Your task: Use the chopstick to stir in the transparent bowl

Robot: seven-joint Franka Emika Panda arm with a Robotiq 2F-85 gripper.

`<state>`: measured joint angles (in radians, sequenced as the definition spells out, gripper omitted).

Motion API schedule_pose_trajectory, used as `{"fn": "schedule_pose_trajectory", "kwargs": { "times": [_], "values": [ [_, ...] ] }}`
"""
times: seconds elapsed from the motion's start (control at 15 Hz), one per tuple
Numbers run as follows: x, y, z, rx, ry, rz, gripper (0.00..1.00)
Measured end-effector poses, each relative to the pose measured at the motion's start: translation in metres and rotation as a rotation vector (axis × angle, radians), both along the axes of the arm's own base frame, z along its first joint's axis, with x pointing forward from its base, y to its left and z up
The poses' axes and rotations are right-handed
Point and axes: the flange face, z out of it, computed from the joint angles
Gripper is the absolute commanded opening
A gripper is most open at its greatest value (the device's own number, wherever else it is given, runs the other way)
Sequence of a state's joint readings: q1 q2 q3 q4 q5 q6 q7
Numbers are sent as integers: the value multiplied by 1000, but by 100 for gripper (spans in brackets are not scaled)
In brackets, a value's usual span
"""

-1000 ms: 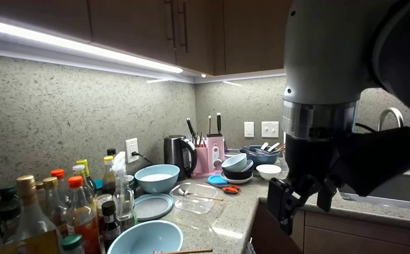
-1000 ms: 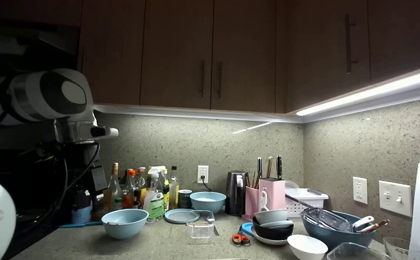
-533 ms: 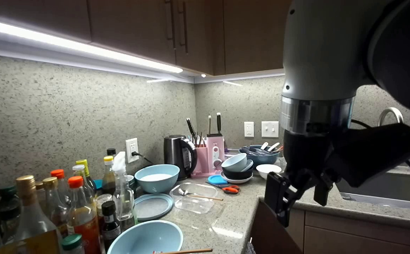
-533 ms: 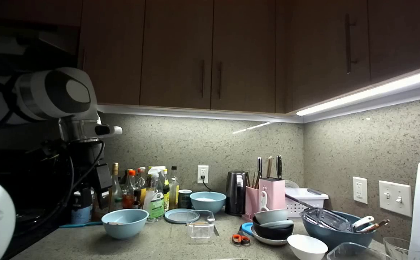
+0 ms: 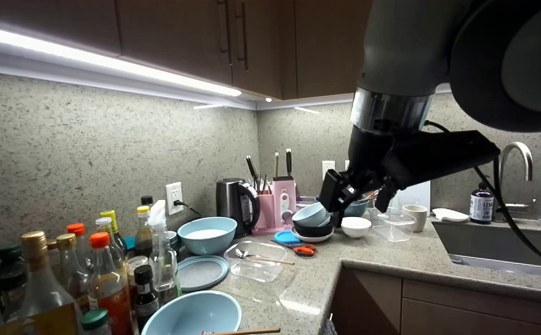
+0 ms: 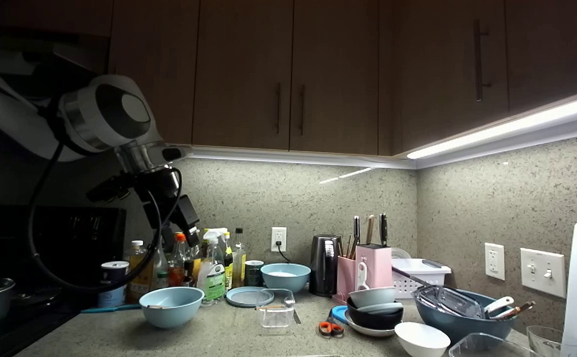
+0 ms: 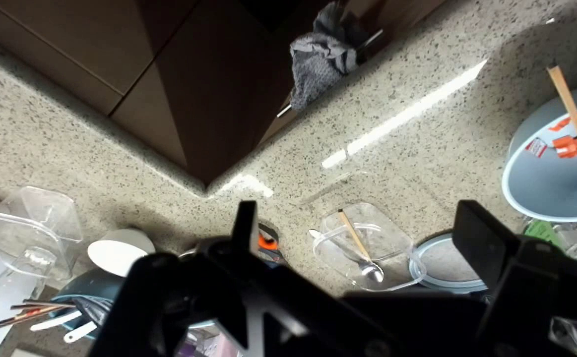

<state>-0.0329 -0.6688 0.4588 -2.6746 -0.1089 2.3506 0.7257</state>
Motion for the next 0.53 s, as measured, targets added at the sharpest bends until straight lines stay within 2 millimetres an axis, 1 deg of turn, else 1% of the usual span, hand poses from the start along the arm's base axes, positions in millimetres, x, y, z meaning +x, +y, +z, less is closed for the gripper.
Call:
{"fn": "schedule_pose_trajectory", "kwargs": {
  "times": [0.4, 0.53],
  "values": [
    [2, 1, 1, -2, -4, 1, 100],
    [9, -4, -1, 12, 0, -8, 100]
  ]
}}
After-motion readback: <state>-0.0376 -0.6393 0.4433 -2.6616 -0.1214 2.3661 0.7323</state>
